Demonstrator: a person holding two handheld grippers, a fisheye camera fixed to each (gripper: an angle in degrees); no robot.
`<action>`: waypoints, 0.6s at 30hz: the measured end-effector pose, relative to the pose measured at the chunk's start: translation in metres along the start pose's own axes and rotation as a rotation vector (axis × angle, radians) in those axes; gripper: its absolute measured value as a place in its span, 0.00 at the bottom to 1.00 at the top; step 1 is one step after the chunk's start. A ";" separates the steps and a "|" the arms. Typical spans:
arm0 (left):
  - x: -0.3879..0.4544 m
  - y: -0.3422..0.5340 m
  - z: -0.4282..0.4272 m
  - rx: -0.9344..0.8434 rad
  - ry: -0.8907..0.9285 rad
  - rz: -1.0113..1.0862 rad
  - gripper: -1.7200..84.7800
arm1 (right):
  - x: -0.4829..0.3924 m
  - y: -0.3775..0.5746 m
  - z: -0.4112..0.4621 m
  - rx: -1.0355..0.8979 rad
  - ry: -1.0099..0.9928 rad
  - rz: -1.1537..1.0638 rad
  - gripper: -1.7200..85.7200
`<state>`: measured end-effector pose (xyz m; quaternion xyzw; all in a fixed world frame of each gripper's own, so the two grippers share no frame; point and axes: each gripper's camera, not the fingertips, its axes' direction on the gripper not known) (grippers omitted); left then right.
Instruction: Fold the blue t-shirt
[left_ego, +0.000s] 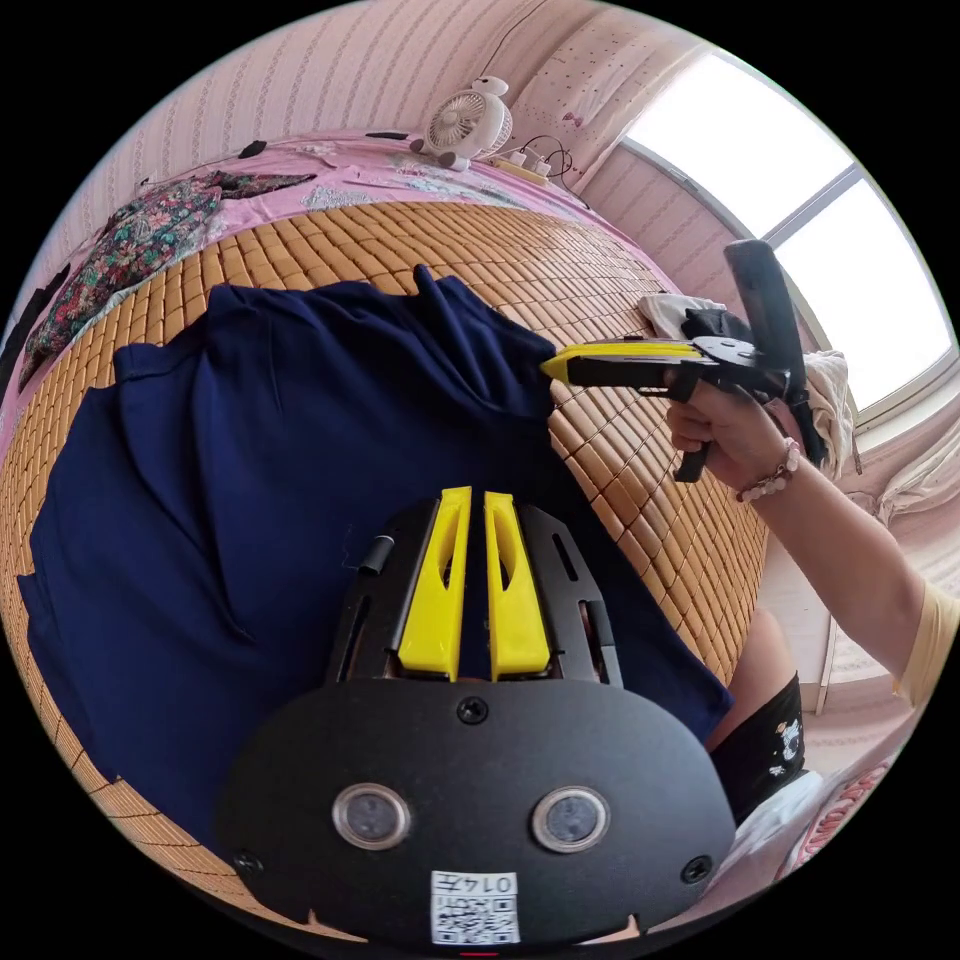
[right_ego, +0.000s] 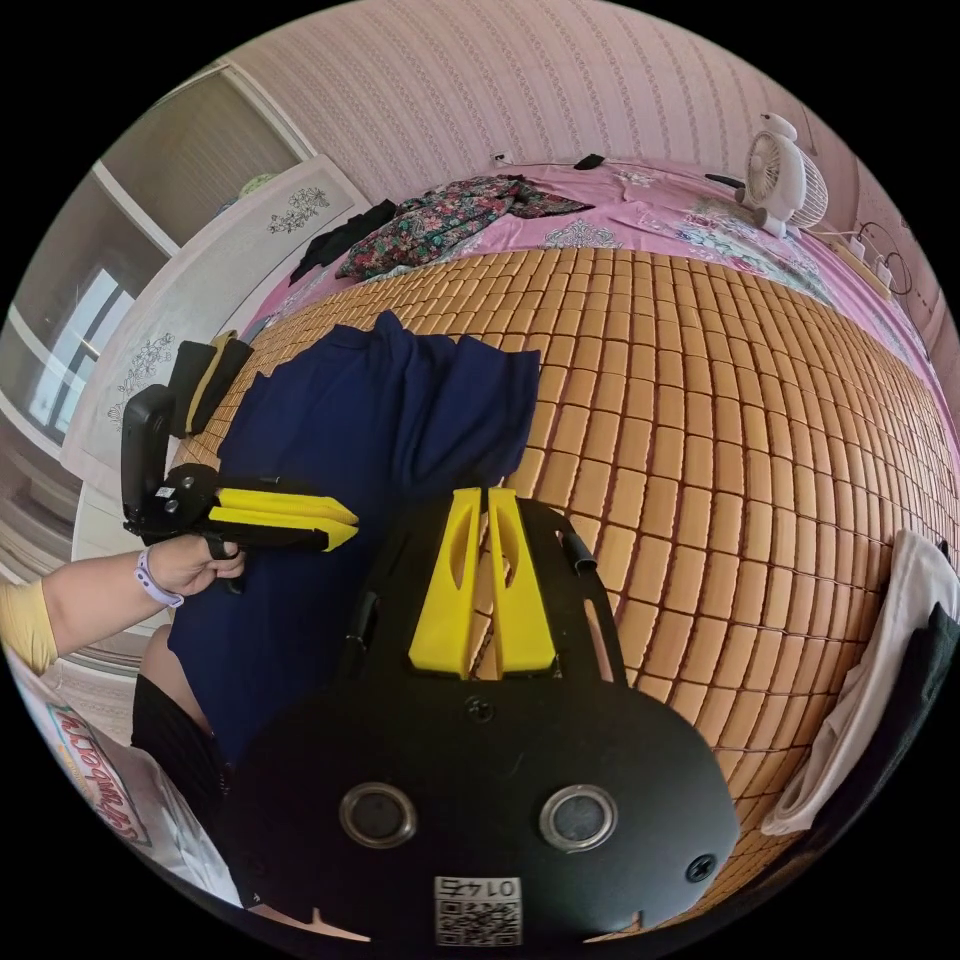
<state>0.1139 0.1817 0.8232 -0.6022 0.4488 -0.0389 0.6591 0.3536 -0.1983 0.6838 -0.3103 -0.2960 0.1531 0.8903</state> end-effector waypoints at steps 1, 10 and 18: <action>-0.003 0.001 0.000 0.011 0.010 -0.006 0.05 | -0.003 0.009 -0.013 0.023 0.026 0.035 0.06; -0.018 0.006 -0.009 0.068 0.085 -0.048 0.07 | -0.009 0.068 -0.020 0.068 0.071 0.170 0.06; 0.016 -0.030 -0.006 0.105 0.086 0.076 0.06 | -0.022 0.003 0.056 0.018 0.254 0.021 0.04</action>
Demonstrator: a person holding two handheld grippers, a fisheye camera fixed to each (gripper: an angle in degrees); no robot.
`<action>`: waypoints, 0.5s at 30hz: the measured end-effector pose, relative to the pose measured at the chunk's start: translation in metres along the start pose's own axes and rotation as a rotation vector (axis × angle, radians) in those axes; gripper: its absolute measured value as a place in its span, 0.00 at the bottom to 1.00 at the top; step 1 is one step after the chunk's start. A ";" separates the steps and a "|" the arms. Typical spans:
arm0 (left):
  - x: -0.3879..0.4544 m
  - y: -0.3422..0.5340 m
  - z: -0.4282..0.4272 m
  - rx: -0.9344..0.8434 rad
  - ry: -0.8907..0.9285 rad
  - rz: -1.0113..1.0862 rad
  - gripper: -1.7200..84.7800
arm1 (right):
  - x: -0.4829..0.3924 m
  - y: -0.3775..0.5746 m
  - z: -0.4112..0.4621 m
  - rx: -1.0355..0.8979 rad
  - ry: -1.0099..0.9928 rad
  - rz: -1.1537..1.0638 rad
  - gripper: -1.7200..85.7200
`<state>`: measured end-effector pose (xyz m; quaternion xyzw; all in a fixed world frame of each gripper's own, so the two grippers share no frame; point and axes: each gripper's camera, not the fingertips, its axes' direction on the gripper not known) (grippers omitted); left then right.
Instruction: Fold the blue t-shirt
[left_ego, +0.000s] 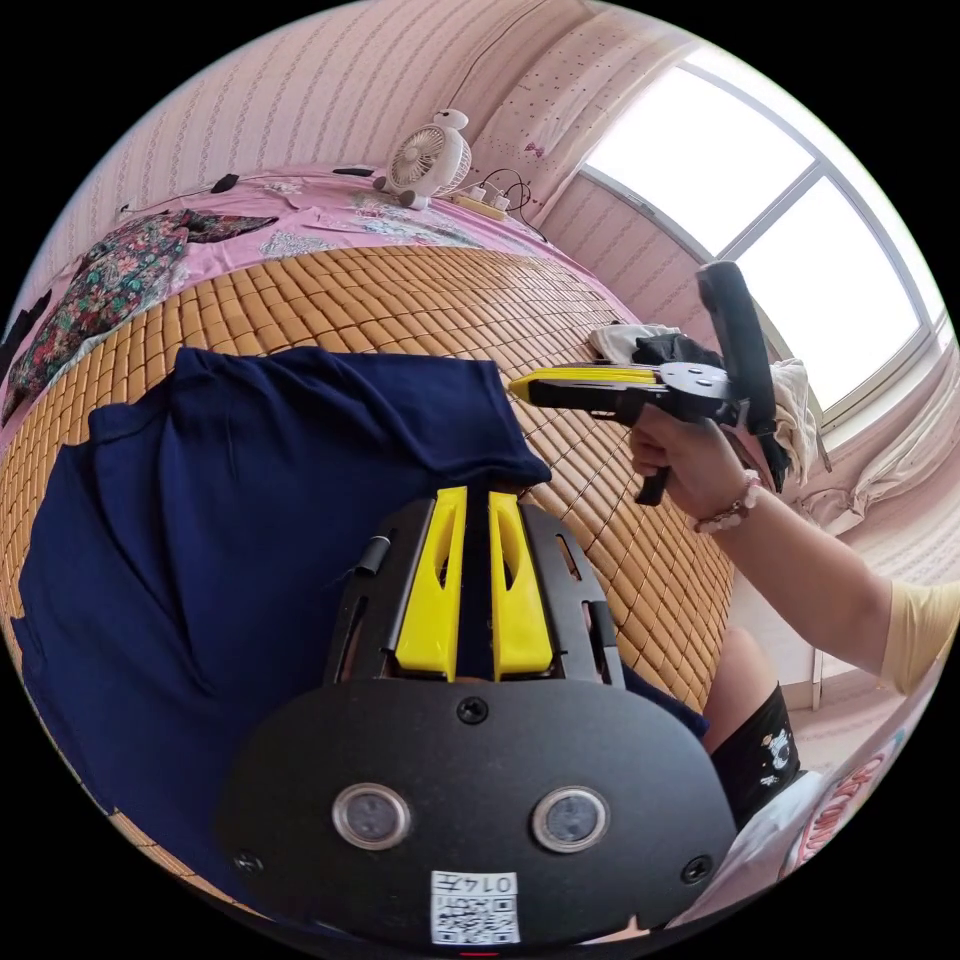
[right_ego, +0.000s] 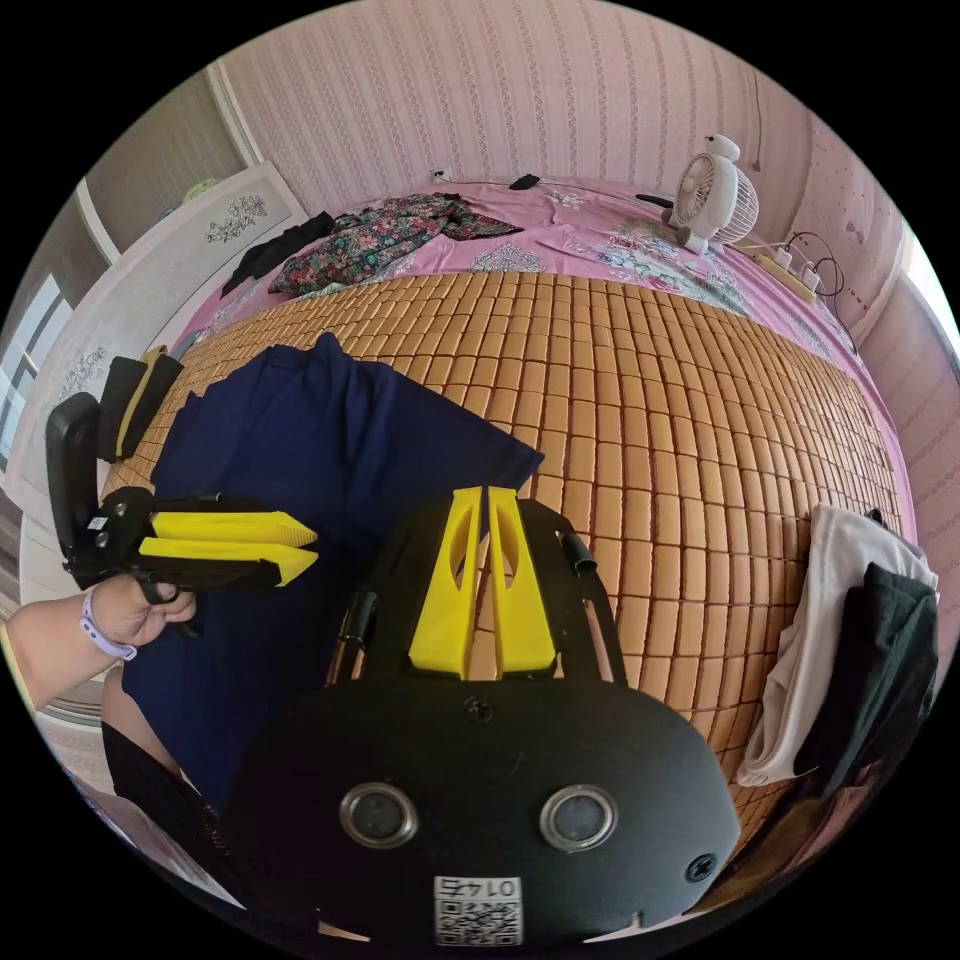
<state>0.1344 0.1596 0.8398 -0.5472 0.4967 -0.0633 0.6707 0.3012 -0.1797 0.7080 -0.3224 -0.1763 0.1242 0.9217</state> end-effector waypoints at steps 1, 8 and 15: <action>0.002 -0.004 0.003 0.002 0.004 0.007 0.06 | -0.004 -0.007 0.013 -0.016 0.041 -0.016 0.03; 0.017 -0.031 0.048 -0.153 -0.018 -0.009 0.06 | -0.018 -0.020 0.049 -0.090 0.230 -0.059 0.02; 0.005 -0.013 0.015 -0.064 0.067 0.010 0.07 | -0.016 0.000 0.057 -0.045 0.188 0.076 0.02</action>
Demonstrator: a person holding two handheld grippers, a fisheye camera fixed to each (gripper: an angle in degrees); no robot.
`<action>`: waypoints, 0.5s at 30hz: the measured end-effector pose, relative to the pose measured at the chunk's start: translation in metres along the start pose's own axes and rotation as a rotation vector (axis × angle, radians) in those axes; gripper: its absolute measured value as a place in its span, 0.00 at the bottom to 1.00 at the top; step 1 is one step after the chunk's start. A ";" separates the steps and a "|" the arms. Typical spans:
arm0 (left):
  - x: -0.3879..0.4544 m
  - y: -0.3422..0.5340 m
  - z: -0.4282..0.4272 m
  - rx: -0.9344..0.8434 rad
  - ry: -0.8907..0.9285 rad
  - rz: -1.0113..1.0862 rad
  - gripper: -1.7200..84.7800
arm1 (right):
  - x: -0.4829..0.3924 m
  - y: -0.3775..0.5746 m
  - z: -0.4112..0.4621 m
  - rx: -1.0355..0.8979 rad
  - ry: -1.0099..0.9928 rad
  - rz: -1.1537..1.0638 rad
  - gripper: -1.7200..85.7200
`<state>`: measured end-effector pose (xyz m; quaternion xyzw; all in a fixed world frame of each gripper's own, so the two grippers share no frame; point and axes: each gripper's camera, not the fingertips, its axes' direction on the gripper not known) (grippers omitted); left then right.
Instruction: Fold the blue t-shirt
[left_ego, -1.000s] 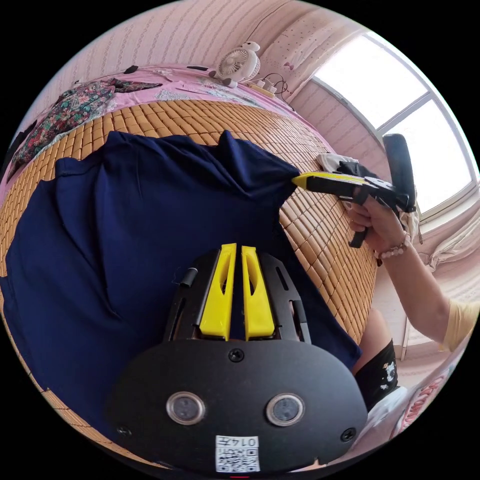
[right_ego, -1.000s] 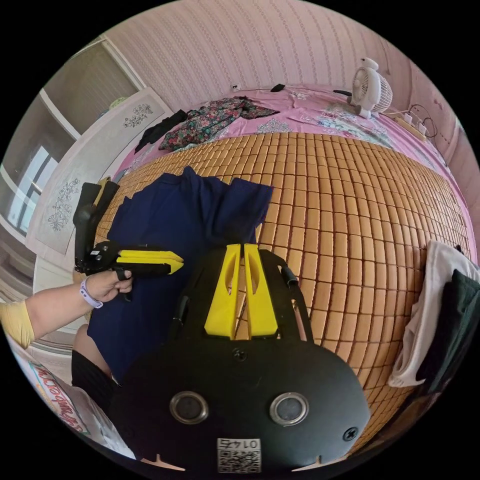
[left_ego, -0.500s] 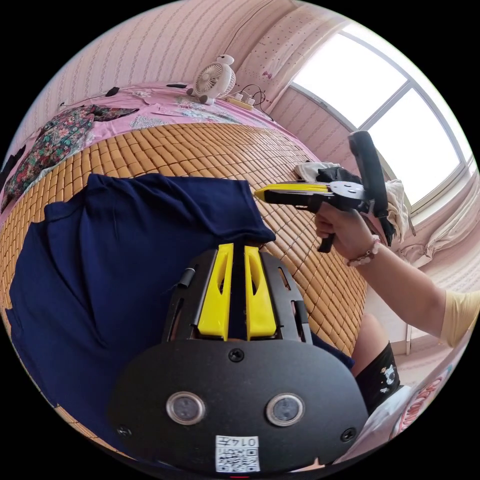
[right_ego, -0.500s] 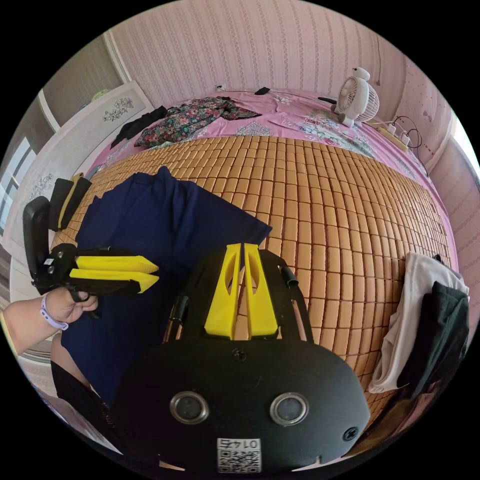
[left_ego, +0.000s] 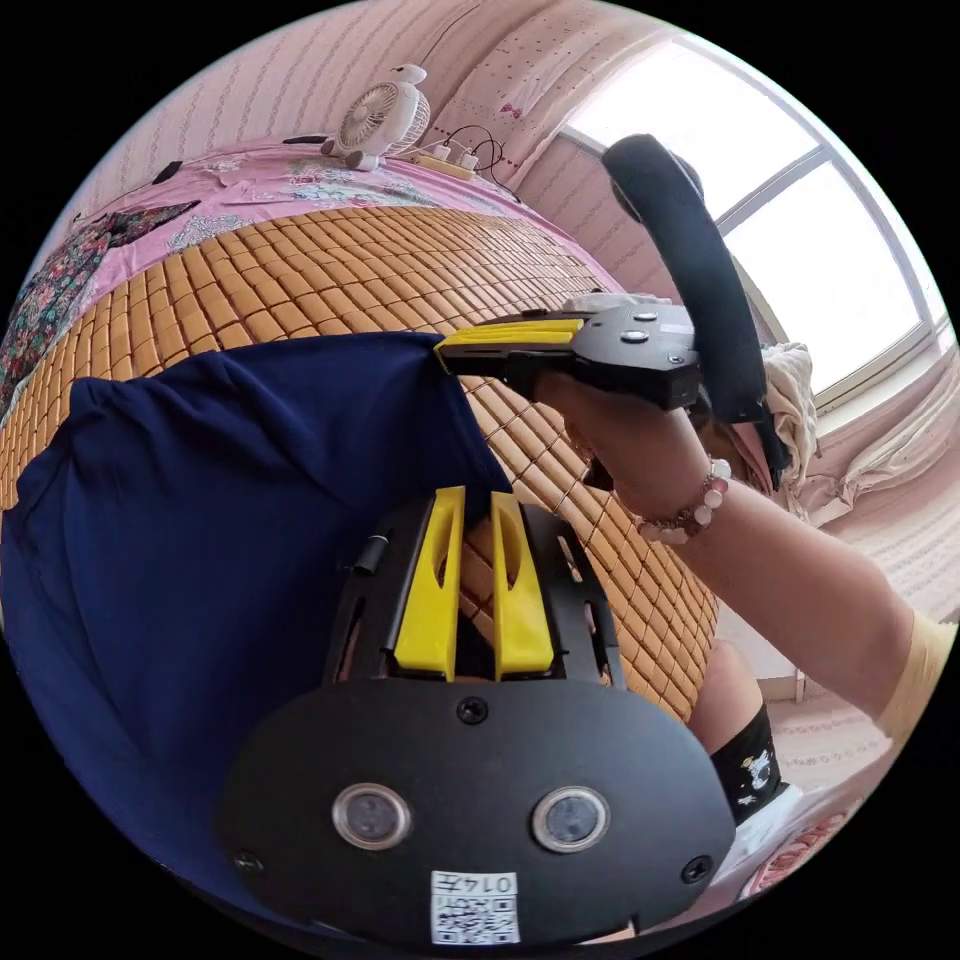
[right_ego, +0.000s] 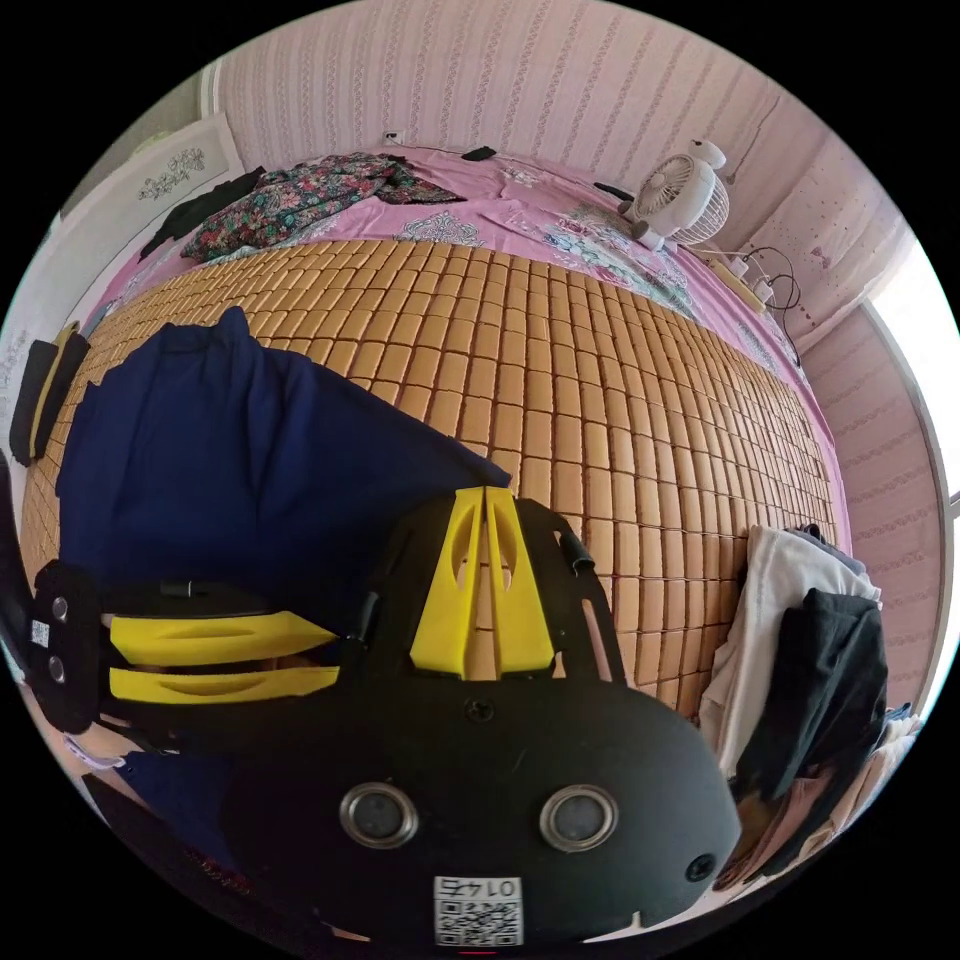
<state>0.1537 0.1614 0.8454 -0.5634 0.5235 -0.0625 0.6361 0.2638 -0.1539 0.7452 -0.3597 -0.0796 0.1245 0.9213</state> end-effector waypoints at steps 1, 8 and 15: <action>-0.003 0.007 -0.010 0.021 -0.002 0.000 0.07 | 0.003 0.008 -0.008 0.038 -0.009 0.026 0.03; -0.080 0.158 -0.166 0.190 -0.263 -0.192 0.07 | -0.055 0.012 -0.037 0.110 0.136 -0.194 0.03; -0.153 0.279 -0.273 0.331 -0.523 -0.598 0.08 | -0.234 -0.030 -0.040 0.133 -0.134 -0.492 0.05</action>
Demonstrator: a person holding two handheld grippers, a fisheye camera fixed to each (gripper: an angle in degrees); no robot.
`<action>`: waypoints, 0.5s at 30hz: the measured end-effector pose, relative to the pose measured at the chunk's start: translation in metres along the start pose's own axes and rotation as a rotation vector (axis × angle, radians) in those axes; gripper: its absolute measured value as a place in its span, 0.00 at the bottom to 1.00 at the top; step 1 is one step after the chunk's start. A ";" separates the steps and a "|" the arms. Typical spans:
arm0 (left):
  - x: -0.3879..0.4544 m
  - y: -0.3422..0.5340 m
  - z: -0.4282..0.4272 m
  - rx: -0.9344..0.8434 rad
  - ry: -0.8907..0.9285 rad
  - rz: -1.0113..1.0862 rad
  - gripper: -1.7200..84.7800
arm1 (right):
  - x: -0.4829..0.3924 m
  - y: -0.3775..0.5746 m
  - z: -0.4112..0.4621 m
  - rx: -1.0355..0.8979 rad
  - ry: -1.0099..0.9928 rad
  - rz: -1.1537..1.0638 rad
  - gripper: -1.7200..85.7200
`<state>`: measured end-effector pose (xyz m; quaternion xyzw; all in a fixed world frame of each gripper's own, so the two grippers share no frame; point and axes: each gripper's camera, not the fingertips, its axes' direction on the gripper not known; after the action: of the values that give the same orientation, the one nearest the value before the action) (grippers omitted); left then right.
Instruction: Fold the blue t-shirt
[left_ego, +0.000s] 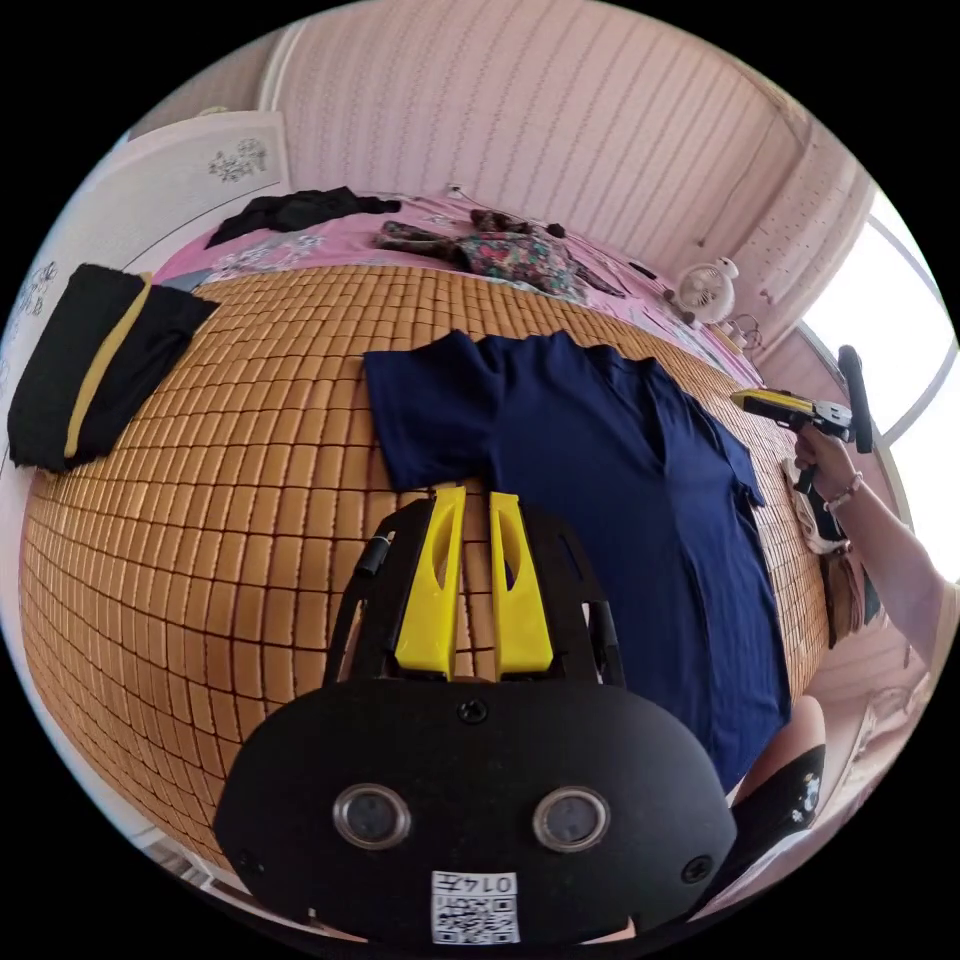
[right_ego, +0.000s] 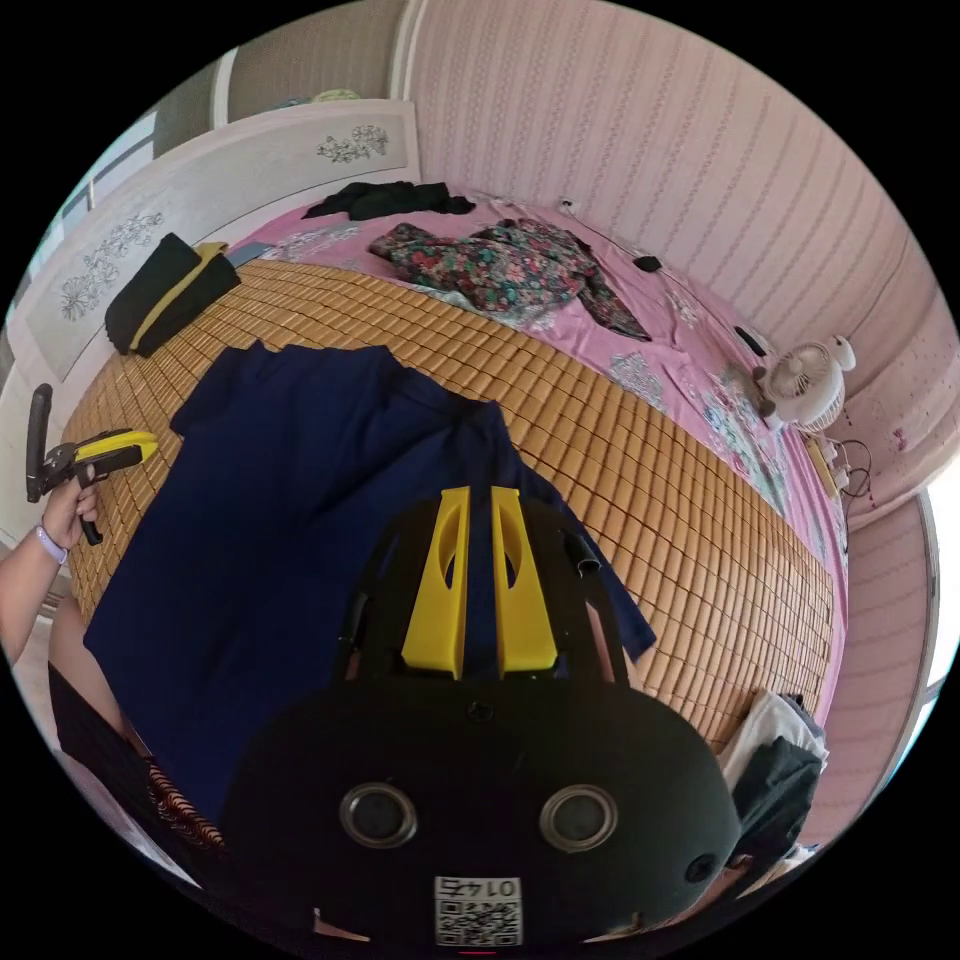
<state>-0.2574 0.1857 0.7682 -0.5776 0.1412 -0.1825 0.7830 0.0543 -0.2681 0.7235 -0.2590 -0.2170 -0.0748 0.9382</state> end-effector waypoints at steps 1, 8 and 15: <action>-0.008 0.000 -0.002 0.008 0.007 -0.033 0.08 | -0.033 -0.016 0.006 0.033 0.006 -0.058 0.06; -0.039 -0.008 -0.001 0.051 -0.021 -0.131 0.09 | -0.172 -0.087 0.057 -0.012 -0.219 -0.276 0.11; -0.049 -0.012 -0.001 -0.024 -0.024 -0.104 0.10 | -0.246 -0.138 0.099 -0.064 -0.271 -0.336 0.12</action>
<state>-0.3035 0.2036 0.7803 -0.5957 0.1039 -0.2145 0.7670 -0.2372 -0.3281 0.7532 -0.2565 -0.3786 -0.2017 0.8661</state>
